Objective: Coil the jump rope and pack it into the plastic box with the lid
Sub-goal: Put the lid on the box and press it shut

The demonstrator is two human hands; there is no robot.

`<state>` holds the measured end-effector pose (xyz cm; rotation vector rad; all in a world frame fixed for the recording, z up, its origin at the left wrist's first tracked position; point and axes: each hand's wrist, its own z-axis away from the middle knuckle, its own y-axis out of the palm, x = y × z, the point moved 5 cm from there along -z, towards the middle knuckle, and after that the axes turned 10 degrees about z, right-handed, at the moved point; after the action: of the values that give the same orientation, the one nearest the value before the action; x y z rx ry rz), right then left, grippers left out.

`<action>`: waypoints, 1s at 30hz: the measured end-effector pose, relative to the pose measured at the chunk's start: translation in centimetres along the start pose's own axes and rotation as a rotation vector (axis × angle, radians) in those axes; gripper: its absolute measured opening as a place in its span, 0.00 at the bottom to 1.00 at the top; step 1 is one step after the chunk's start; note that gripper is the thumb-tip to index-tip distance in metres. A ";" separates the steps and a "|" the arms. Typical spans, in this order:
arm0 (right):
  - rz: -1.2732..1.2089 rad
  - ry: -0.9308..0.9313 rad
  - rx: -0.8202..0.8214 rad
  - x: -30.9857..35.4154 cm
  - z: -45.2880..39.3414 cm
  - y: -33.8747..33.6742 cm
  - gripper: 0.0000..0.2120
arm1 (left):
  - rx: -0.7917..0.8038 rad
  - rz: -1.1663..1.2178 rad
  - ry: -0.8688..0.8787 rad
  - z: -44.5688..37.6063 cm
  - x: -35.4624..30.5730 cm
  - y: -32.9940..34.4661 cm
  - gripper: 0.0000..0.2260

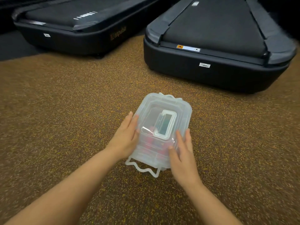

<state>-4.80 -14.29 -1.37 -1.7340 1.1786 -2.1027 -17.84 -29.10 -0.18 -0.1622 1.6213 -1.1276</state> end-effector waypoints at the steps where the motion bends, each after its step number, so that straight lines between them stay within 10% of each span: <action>1: 0.098 -0.048 0.029 0.0 0.5 0.1 0.31 | 0.009 -0.121 0.090 0.3 -0.4 -0.1 0.27; 9: 0.716 -0.440 0.134 0.1 2.3 0.9 0.50 | 0.297 -0.614 0.476 2.7 -0.4 0.3 0.58; 16: 0.671 -0.455 0.085 -0.2 2.1 1.0 0.41 | 0.310 -0.462 0.482 2.0 -0.3 -0.3 0.43; 30: 0.624 -0.495 0.001 0.2 2.0 1.3 0.30 | 0.426 -0.263 0.335 0.5 -0.7 -0.8 0.44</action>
<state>-3.55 -16.14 -2.04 -1.4902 1.3230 -1.2305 -17.49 -29.42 0.89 0.1019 1.6352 -1.7522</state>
